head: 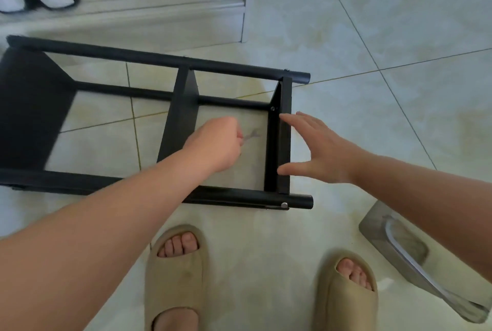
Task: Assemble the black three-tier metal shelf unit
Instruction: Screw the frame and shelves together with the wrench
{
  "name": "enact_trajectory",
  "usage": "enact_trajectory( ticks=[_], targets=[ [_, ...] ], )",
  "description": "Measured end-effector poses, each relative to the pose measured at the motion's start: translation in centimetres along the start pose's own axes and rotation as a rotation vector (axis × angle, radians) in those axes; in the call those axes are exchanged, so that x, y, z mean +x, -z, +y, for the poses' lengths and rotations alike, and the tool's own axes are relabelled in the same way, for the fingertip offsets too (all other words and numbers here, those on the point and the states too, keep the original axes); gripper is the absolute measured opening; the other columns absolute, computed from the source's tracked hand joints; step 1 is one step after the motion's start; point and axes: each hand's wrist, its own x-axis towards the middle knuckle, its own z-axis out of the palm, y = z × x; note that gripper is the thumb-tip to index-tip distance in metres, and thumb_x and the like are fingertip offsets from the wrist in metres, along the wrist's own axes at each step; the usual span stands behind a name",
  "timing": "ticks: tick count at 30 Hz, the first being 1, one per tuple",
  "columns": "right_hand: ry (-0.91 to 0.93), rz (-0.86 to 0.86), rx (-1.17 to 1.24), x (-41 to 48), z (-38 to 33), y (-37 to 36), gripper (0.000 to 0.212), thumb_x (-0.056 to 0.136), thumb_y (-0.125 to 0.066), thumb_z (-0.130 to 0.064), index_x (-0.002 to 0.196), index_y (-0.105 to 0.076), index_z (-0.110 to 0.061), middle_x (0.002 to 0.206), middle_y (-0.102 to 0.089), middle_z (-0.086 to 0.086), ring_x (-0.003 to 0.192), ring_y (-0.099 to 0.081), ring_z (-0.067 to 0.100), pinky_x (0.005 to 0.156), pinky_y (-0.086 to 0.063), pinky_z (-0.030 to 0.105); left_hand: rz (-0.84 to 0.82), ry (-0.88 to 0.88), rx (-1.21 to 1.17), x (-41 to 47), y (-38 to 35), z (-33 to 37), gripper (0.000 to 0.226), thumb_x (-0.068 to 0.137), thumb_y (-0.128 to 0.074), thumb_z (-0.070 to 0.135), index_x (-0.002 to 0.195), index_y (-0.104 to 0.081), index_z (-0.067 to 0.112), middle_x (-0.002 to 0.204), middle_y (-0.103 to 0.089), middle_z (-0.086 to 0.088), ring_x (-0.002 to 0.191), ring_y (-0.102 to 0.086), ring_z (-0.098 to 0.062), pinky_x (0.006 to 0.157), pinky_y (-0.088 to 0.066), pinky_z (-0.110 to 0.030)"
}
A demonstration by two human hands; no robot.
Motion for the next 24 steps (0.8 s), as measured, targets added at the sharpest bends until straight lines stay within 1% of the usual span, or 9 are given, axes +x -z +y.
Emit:
enact_trajectory(
  ticks=[3,5,7,11,14,17,19,21,24],
  targets=[
    [-0.105,0.061,0.004,1.8,0.6,3.0,0.097,0.086,-0.073,-0.05,0.16,-0.014,-0.029,0.165,-0.024,-0.001,0.153,-0.013,0.017,0.121,-0.02,0.04,0.104,-0.058,0.062,2.6,2.8,2.0,0.009,0.101,-0.045,0.018,0.105,-0.053,0.015,0.097,-0.06,-0.004,0.087,-0.058,-0.023,0.071,-0.049,-0.039],
    [-0.152,0.056,-0.006,3.6,1.2,4.6,0.096,0.087,-0.073,-0.047,0.16,-0.014,-0.03,0.165,-0.023,-0.001,0.153,-0.015,0.019,0.119,-0.024,0.043,0.143,-0.095,0.097,4.8,4.5,3.5,0.01,0.101,-0.043,0.015,0.107,-0.05,0.01,0.099,-0.054,-0.005,0.092,-0.052,-0.025,0.069,-0.039,-0.037],
    [-0.165,0.046,-0.042,5.5,1.9,5.5,0.097,0.086,-0.075,-0.047,0.16,-0.014,-0.031,0.166,-0.021,-0.004,0.153,-0.014,0.02,0.12,-0.025,0.046,0.169,-0.095,0.138,7.1,5.5,4.3,0.011,0.099,-0.044,0.011,0.109,-0.048,0.008,0.097,-0.052,-0.007,0.094,-0.05,-0.028,0.068,-0.037,-0.037],
    [-0.193,0.063,-0.072,9.5,3.7,6.2,0.099,0.086,-0.073,-0.051,0.161,-0.013,-0.028,0.166,-0.019,-0.004,0.152,-0.017,0.022,0.119,-0.027,0.048,0.117,-0.047,0.15,12.8,5.8,4.4,0.013,0.099,-0.041,0.009,0.111,-0.044,0.004,0.089,-0.05,-0.006,0.07,-0.046,-0.018,0.055,-0.032,-0.032],
    [-0.208,0.04,-0.02,11.6,4.8,6.3,0.096,0.084,-0.072,-0.058,0.159,-0.021,-0.027,0.159,-0.032,-0.002,0.144,-0.034,0.024,0.109,-0.035,0.041,0.135,-0.027,0.172,15.6,6.0,4.4,0.013,0.1,-0.039,0.009,0.113,-0.041,0.005,0.096,-0.052,-0.009,0.063,-0.042,-0.015,0.051,-0.026,-0.031],
    [-0.204,0.024,0.01,12.7,5.4,6.6,0.089,0.077,-0.076,-0.063,0.149,-0.04,-0.025,0.137,-0.048,-0.001,0.122,-0.05,0.024,0.094,-0.043,0.038,0.083,0.017,0.187,17.4,5.5,3.7,0.011,0.1,-0.045,0.013,0.108,-0.038,0.01,0.093,-0.053,-0.01,0.063,-0.044,-0.017,0.052,-0.027,-0.032],
    [-0.199,0.035,0.022,12.9,5.6,6.5,0.086,0.073,-0.078,-0.064,0.142,-0.046,-0.024,0.124,-0.05,-0.002,0.111,-0.054,0.023,0.089,-0.045,0.038,0.036,0.039,0.231,18.0,4.8,3.2,0.015,0.098,-0.051,0.017,0.102,-0.04,0.007,0.106,-0.053,-0.01,0.064,-0.044,-0.019,0.053,-0.029,-0.034],
    [-0.191,0.055,0.041,12.5,5.4,6.4,0.085,0.071,-0.08,-0.062,0.139,-0.047,-0.023,0.117,-0.048,-0.004,0.105,-0.053,0.022,0.084,-0.044,0.037,0.051,0.039,0.169,17.8,4.6,3.2,0.013,0.097,-0.049,0.016,0.102,-0.039,0.008,0.104,-0.055,-0.011,0.068,-0.048,-0.021,0.057,-0.033,-0.036],
    [-0.177,0.082,0.058,10.9,4.5,6.6,0.087,0.071,-0.081,-0.062,0.14,-0.045,-0.022,0.118,-0.045,-0.004,0.102,-0.052,0.021,0.081,-0.042,0.035,0.073,0.035,0.064,15.7,5.1,3.8,0.014,0.099,-0.036,0.014,0.112,-0.041,0.01,0.097,-0.063,-0.01,0.087,-0.059,-0.028,0.075,-0.044,-0.043]
  ],
)
